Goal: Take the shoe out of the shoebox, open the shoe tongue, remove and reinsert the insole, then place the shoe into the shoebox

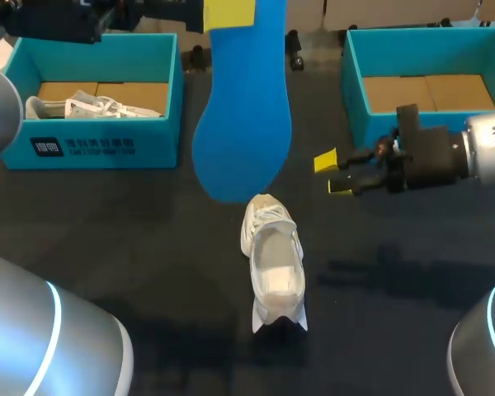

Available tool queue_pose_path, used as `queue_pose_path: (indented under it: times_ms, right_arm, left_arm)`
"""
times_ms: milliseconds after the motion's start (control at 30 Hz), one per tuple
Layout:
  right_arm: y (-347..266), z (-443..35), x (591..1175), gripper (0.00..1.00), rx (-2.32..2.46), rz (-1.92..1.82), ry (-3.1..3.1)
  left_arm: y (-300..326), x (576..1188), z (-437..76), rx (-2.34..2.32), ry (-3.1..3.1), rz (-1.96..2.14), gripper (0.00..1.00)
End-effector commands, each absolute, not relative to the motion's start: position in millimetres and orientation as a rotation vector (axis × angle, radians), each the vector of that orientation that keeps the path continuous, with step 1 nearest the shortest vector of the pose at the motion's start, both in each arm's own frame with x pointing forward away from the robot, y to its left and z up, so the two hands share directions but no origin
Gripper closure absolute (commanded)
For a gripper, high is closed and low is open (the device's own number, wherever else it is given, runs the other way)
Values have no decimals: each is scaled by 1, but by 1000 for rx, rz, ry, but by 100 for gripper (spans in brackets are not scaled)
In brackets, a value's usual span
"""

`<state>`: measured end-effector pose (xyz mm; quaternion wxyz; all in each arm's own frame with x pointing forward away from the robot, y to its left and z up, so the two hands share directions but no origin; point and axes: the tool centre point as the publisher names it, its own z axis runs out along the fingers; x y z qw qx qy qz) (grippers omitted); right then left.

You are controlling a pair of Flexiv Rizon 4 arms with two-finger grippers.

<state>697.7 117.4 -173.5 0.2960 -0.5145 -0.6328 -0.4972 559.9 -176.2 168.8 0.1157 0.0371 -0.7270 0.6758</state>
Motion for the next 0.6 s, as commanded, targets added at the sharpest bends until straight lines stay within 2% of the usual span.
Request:
queue_pose_path:
  times_ms: [33,600]
  right_arm:
    - [118,-171,701,0,-1297,-1379,-1610]
    - [118,-160,713,0,-1288,-1359,-1477]
  left_arm:
    - [-178,561,170,108,-2133,1976,100]
    - [-178,561,170,108,-2133,1976,100]
